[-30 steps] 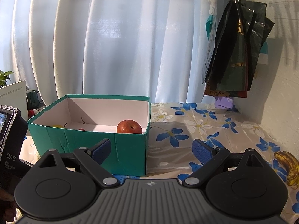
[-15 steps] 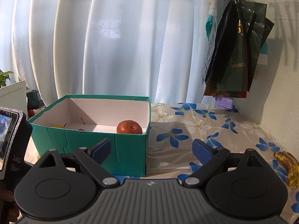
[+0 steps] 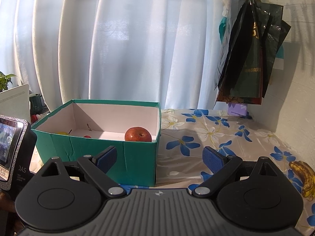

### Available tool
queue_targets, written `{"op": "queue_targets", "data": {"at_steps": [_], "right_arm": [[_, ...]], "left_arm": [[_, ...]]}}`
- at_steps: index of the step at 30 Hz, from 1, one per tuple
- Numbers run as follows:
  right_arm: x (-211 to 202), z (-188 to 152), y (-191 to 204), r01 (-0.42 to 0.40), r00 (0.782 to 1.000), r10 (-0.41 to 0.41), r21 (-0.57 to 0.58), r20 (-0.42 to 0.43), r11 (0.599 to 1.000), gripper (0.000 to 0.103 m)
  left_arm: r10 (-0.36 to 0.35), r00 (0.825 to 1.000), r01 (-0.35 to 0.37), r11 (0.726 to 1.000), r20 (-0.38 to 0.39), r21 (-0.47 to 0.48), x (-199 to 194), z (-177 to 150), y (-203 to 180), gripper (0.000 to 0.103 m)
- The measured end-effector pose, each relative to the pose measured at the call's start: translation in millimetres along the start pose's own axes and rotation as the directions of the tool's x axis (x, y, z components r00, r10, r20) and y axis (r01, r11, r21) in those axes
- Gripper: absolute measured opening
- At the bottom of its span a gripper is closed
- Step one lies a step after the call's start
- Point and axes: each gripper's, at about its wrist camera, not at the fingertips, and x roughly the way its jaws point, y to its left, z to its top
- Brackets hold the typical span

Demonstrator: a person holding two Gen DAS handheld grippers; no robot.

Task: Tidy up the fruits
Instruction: 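Move the left gripper to the large red apple and close on it, then lift the apple with the left gripper while the right gripper closes on a brown kiwi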

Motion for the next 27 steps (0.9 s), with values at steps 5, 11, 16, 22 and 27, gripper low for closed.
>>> {"op": "queue_targets", "data": {"at_steps": [5,11,16,22,27], "right_arm": [[-1.0,1.0,1.4,-0.002,1.000,0.002,-0.007,0.003,1.000,0.094],[-2.7,0.9,1.2,0.002,1.000,-0.002,-0.008,0.004,1.000,0.094],[-3.7,1.3,1.7,0.004,1.000,-0.004,-0.012,0.005,1.000,0.094],[-4.8,1.4,2.1,0.006,1.000,-0.006,-0.013,0.004,1.000,0.094],[-6.4,0.6,2.0,0.006,1.000,-0.006,-0.013,0.000,1.000,0.094]], "left_arm": [[-0.015,1.000,0.015,1.000,-0.007,-0.017,0.1,-0.3,2.4,0.101],[-0.053,0.998,0.053,0.998,0.016,0.022,-6.2,0.3,-3.1,0.078],[-0.057,0.998,0.057,0.998,0.002,0.012,-5.8,3.1,-1.3,0.077],[-0.035,0.999,0.035,0.999,-0.011,-0.012,-9.3,7.0,4.4,0.077],[-0.030,0.999,0.031,0.999,0.012,-0.026,-21.5,9.5,10.5,0.077]]}}
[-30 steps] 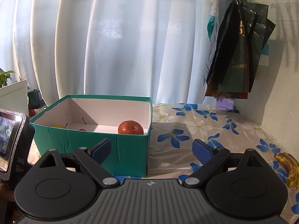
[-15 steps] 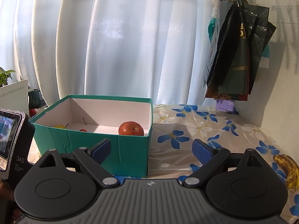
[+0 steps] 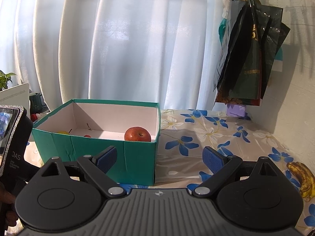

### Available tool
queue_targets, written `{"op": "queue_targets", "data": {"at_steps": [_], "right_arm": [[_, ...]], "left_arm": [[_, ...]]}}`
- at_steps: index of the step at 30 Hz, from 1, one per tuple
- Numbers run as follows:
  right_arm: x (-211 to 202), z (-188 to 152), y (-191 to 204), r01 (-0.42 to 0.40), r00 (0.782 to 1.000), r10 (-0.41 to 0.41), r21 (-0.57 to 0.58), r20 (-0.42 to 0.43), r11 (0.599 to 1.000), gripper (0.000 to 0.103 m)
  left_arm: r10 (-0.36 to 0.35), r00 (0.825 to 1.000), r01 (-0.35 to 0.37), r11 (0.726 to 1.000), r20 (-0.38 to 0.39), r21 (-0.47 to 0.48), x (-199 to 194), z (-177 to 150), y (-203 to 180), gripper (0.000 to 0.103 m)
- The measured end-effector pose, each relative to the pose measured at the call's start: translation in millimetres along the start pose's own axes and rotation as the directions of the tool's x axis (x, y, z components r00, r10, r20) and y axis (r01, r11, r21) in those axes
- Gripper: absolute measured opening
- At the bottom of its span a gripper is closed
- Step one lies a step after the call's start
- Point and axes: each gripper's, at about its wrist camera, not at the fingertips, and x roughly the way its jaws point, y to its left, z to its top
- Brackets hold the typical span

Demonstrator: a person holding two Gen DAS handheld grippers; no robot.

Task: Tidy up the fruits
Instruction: 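Lift the apple with the left gripper while the right gripper closes on a brown kiwi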

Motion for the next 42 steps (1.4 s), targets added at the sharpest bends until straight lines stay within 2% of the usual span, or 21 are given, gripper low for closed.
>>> {"op": "queue_targets", "data": {"at_steps": [7,16,22,27,42], "right_arm": [[-1.0,-1.8,4.2,-0.011,1.000,0.010,-0.019,-0.007,1.000,0.094],[4.1,-13.6,9.1,-0.009,0.998,0.007,-0.028,-0.069,1.000,0.093],[12.2,-27.7,15.0,-0.035,0.992,0.029,-0.049,-0.119,0.998,0.089],[23.1,-40.0,27.9,-0.070,0.982,0.056,-0.073,-0.183,0.995,0.071],[44.3,-61.1,58.7,-0.169,0.949,0.130,-0.114,-0.286,0.979,0.068]], "left_arm": [[0.009,0.999,-0.008,1.000,0.032,-0.026,-20.1,4.0,7.7,0.077],[0.013,0.997,-0.009,0.999,0.071,-0.052,-43.8,3.6,20.1,0.077],[0.028,0.995,-0.021,0.997,0.098,-0.071,-58.1,5.4,30.2,0.077],[0.028,0.993,-0.020,0.997,0.111,-0.081,-65.8,7.7,35.8,0.077],[0.020,0.993,-0.010,0.996,0.115,-0.085,-73.6,6.1,45.1,0.077]]}}
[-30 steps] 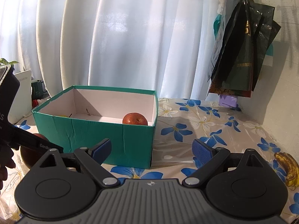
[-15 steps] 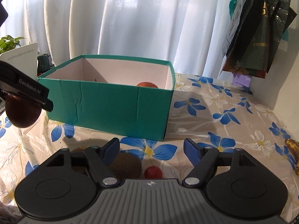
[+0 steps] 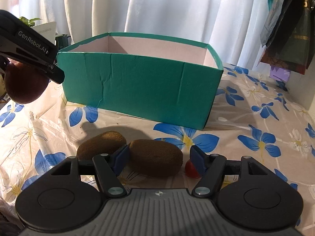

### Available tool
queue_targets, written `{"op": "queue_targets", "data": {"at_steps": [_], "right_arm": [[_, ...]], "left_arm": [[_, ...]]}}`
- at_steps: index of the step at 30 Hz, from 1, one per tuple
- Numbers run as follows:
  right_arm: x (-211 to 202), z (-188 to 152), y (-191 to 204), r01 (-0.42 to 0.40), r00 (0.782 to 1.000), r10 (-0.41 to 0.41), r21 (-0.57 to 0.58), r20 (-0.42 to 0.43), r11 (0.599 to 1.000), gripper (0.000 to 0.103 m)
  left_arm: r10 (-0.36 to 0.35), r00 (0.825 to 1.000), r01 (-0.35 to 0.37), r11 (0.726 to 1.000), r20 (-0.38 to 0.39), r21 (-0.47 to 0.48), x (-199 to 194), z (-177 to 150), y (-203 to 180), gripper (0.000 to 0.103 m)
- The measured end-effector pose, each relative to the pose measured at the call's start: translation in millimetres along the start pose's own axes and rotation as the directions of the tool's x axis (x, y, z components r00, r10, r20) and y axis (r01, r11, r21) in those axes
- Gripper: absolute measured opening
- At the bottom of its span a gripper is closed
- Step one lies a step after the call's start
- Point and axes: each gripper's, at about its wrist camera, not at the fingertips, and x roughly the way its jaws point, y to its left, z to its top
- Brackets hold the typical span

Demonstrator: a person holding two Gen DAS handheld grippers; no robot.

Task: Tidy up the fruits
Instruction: 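Lift the apple with the left gripper while the right gripper closes on a brown kiwi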

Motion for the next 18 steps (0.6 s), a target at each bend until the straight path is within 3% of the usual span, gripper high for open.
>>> {"op": "queue_targets", "data": {"at_steps": [4,7,18], "right_arm": [[5.3,0.5,4.5,0.005,1.000,-0.005,-0.007,0.013,1.000,0.069],[16.5,0.2,5.8,-0.009,0.999,0.009,-0.005,-0.035,1.000,0.070],[22.4,-3.7,3.5,-0.002,0.999,0.002,0.004,-0.052,1.000,0.065]], "left_arm": [[0.000,1.000,0.000,1.000,0.001,-0.003,-0.2,-0.2,0.2,0.077],[-0.002,1.000,0.002,1.000,0.001,-0.002,-0.6,-0.1,0.6,0.077],[-0.005,1.000,0.005,1.000,0.001,0.009,0.5,5.2,-4.0,0.077]]}}
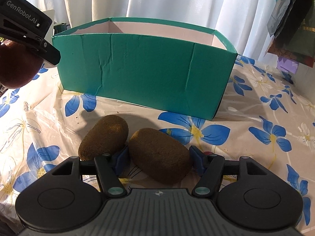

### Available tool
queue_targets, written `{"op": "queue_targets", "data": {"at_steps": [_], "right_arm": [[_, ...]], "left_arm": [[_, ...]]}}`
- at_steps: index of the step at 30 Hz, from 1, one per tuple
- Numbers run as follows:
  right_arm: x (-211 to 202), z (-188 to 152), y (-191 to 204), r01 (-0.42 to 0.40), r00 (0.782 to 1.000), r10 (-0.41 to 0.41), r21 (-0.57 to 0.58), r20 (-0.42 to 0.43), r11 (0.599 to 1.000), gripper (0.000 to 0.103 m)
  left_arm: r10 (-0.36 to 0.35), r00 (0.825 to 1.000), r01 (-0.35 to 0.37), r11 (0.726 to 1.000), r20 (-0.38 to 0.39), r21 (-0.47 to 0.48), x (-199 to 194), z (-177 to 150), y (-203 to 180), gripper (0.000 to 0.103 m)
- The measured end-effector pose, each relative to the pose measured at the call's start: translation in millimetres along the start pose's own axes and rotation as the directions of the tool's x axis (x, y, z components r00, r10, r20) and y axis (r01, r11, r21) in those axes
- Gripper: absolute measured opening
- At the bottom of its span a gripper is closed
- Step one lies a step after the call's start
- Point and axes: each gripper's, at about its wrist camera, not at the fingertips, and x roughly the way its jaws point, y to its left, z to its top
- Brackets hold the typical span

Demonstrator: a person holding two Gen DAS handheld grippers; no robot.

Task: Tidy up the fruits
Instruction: 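Lift the apple with the left gripper while the right gripper closes on a brown kiwi, then carry the apple into the box and open the left gripper while the right gripper lifts the kiwi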

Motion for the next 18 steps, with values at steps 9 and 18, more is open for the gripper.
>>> {"op": "queue_targets", "data": {"at_steps": [9,18], "right_arm": [[-23.3,8.7,-12.2,0.039,0.996,-0.043,0.052,0.073,0.998,0.065],[-52.2,25.0,-24.7,0.055,0.983,-0.072,0.099,0.172,0.994,0.065]], "left_arm": [[0.006,0.999,-0.007,1.000,0.038,0.022,-5.8,13.8,-7.0,0.077],[0.013,0.990,-0.020,0.999,0.141,0.046,-16.2,51.4,-20.3,0.077]]}}
